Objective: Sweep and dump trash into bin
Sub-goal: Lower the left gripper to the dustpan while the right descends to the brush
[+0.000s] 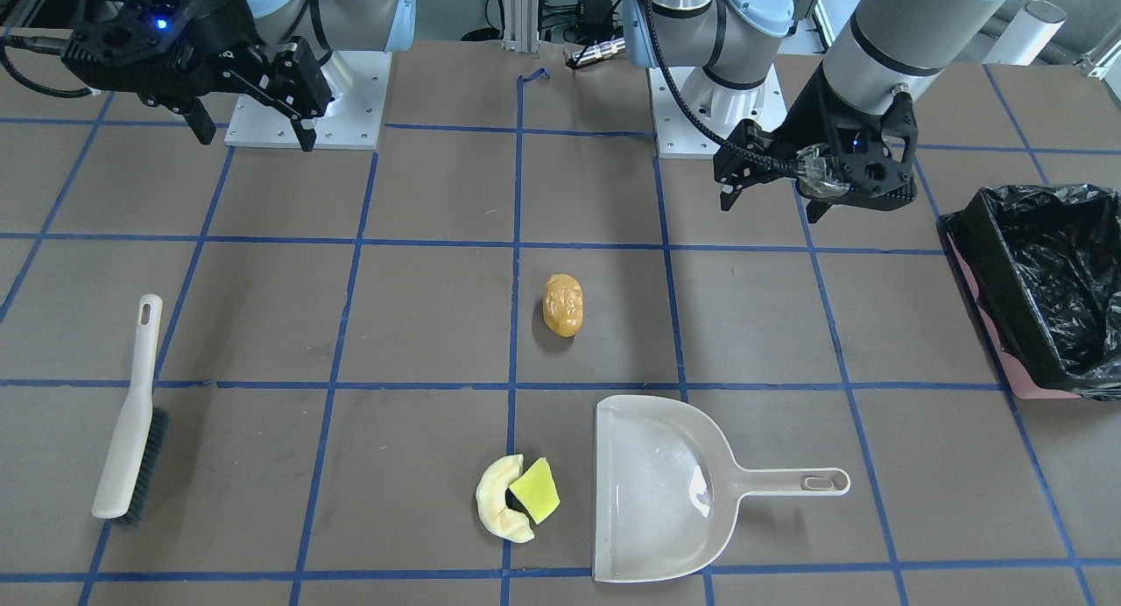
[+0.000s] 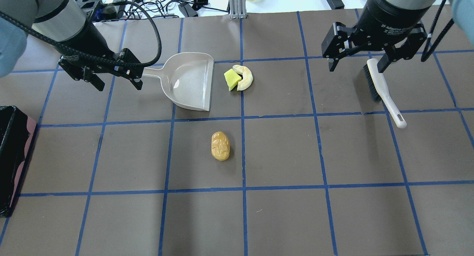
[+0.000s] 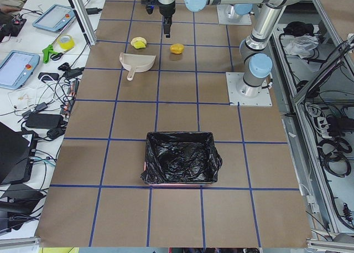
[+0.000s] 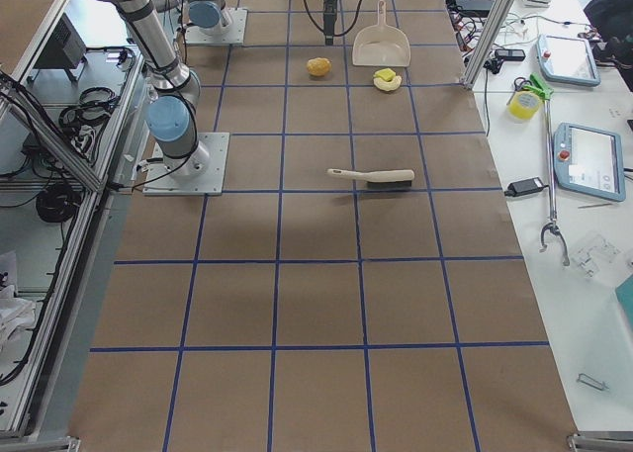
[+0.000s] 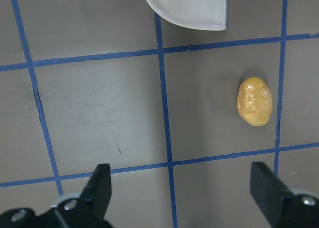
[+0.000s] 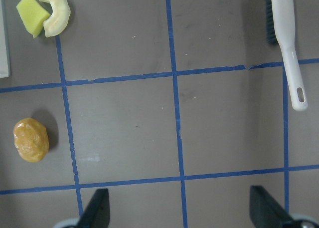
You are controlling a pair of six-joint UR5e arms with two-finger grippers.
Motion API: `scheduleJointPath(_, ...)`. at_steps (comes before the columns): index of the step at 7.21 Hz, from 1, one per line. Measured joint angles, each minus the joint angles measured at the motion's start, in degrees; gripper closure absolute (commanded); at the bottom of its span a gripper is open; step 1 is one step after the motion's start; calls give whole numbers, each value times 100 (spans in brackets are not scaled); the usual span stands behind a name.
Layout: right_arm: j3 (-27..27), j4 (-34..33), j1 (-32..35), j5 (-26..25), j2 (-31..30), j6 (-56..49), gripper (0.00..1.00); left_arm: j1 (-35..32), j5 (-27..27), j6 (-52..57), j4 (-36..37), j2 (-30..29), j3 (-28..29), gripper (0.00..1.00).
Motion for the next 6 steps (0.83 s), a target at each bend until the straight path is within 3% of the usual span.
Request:
scheduleJointPath(4, 10, -17, -1, 4, 16, -71, 0, 23, -11, -11, 23, -77, 14, 0)
scheduleJointPath(6, 25, -133, -141, -123, 336, -374, 2, 36, 3, -14, 30, -73, 26, 0)
